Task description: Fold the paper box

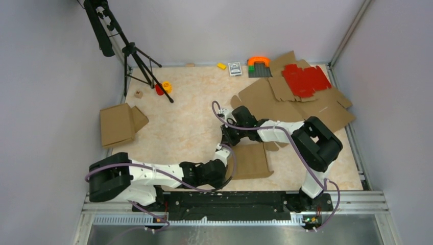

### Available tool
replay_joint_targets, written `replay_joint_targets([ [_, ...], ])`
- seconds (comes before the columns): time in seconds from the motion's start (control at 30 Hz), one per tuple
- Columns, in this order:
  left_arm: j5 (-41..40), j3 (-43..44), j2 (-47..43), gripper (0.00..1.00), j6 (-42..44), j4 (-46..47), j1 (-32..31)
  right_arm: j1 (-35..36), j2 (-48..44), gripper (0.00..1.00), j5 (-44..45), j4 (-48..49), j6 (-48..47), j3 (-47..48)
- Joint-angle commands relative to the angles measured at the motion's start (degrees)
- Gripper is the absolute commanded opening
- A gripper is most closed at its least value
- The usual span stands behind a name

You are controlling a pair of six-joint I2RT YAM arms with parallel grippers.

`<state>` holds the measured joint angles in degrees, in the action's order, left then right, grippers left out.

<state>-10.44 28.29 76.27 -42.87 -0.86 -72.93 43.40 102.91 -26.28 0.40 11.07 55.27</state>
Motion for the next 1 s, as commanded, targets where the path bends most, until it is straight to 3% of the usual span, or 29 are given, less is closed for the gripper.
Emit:
replay_joint_targets([
  [0.0, -19.46, 1.23, -3.63, 0.00, 5.30, -9.18, 2.61, 4.16, 0.13, 0.00, -12.63, -10.41, 1.42, 1.22],
  [0.17, -21.31, 2.12, -9.16, 0.00, 6.16, -12.05, 2.97, 4.11, -0.74, 0.00, -7.47, -13.12, 2.92, 3.96],
  [0.5, -20.93, 1.39, -11.20, 0.00, 7.80, -7.96, 6.49, 3.92, -0.79, 0.00, -0.50, -15.46, 4.01, 6.02],
  [0.67, -9.76, -3.60, -11.52, 0.00, 4.61, -0.33, 17.28, 3.19, -3.13, 0.11, 7.80, -16.17, 5.36, 4.98],
  [0.73, -9.36, -4.17, -12.70, 0.00, 3.53, -0.63, 17.81, 2.95, -4.82, 0.12, 10.28, -16.46, 5.17, 3.93],
  [0.87, -9.04, -2.99, -15.29, 0.02, 2.13, -5.80, 17.77, 2.41, -9.52, 0.27, 12.02, -15.68, 5.20, 0.84],
  [0.97, -6.53, -3.08, -17.68, 0.05, 0.95, -8.66, 17.82, 2.10, -12.92, 0.30, 10.99, -15.22, 5.65, -1.25],
])
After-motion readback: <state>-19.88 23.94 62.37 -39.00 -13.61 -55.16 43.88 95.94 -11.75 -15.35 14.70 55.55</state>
